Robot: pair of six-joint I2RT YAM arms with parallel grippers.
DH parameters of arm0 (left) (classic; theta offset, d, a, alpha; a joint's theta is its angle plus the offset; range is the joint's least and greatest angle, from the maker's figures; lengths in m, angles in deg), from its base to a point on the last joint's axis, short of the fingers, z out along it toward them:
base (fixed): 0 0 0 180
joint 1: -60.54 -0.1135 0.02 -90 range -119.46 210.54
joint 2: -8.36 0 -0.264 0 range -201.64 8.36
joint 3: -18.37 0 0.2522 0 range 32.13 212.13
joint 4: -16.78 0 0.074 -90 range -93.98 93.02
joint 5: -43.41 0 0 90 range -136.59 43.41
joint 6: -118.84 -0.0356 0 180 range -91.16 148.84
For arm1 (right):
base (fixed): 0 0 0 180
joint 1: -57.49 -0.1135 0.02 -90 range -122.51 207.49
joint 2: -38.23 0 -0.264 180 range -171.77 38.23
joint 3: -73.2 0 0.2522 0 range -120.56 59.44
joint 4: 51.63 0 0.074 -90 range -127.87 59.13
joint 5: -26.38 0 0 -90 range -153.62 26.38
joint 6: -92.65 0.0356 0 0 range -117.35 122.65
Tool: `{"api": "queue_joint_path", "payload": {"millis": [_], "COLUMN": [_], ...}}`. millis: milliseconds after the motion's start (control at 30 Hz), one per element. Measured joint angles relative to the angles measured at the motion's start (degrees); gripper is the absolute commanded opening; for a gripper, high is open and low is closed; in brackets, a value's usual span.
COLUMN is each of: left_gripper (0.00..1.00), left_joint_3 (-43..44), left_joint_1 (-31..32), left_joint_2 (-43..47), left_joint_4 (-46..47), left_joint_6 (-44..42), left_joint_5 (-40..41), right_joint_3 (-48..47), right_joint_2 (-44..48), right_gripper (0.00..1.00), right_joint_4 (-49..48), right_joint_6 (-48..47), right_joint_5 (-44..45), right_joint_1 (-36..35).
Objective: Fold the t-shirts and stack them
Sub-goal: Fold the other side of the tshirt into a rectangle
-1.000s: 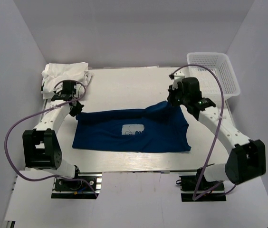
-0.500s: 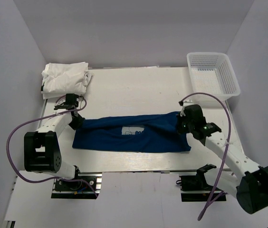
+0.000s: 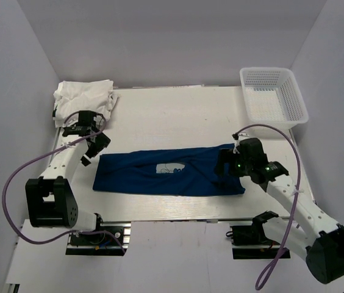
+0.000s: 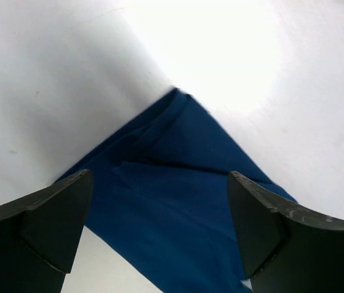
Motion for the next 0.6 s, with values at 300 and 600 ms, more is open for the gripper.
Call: {"api": "queue_joint_path", "payload": {"millis": [300, 600], "left_gripper": [1.0, 1.0], "left_joint_3": [-2.25, -3.34], "left_joint_1": [0.0, 0.0], "left_joint_2": [1.51, -2.8], "left_joint_4": [5.57, 5.73], "left_joint_6": [-4.33, -5.44], "left_joint_5": [-8.92, -10.36], "right_joint_3": [-3.8, -8.24], "right_joint_2": [-18.62, -33.42], "right_gripper": [0.9, 0.9], "right_joint_4": [-12.41, -19.08], "right_joint_6": [-4.24, -5.92], "right_joint_5": [-5.99, -8.2], "right_joint_1": [-0.44, -0.83]}}
